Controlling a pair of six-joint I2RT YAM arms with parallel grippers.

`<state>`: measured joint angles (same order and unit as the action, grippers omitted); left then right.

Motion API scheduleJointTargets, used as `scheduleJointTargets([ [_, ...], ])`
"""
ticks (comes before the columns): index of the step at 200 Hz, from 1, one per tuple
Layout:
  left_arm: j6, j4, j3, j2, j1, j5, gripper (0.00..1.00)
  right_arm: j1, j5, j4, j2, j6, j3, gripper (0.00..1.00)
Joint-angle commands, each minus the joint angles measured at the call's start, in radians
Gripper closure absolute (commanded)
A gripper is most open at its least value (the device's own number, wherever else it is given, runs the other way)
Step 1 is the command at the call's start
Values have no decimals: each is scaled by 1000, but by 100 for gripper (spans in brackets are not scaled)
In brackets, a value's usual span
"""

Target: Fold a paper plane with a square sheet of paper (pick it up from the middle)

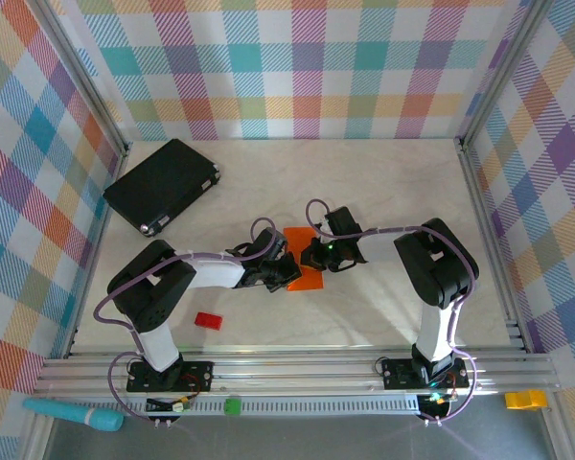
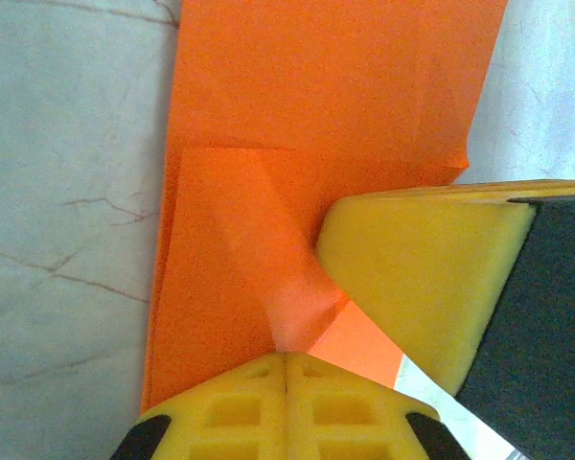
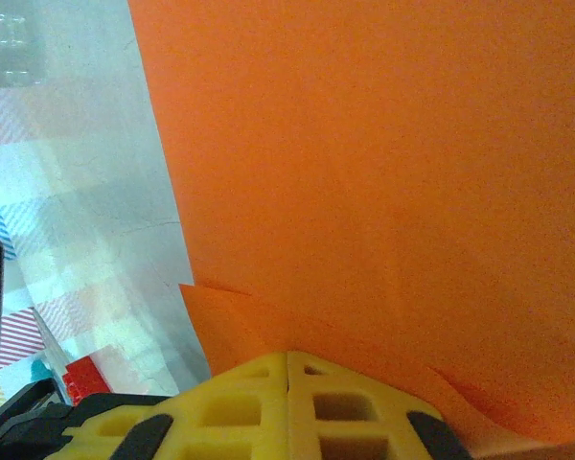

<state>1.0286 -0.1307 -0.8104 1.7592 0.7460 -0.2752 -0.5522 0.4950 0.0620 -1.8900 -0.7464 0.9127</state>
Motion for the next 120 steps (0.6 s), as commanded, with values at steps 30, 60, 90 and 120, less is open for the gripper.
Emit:
scheduleJointTargets([
  [30,-24,175,-7,18,7,27,100,5,-186,-167,-112,34,-70,99],
  [60,-30,193,9,5,7,23,100,12,-209,-157,-121,42,-98,99],
  [90,-30,189,44,-21,7,7,100,21,-216,-149,-128,47,-111,99],
  [120,-44,201,70,-54,7,-23,100,23,-214,-150,-131,47,-108,99],
])
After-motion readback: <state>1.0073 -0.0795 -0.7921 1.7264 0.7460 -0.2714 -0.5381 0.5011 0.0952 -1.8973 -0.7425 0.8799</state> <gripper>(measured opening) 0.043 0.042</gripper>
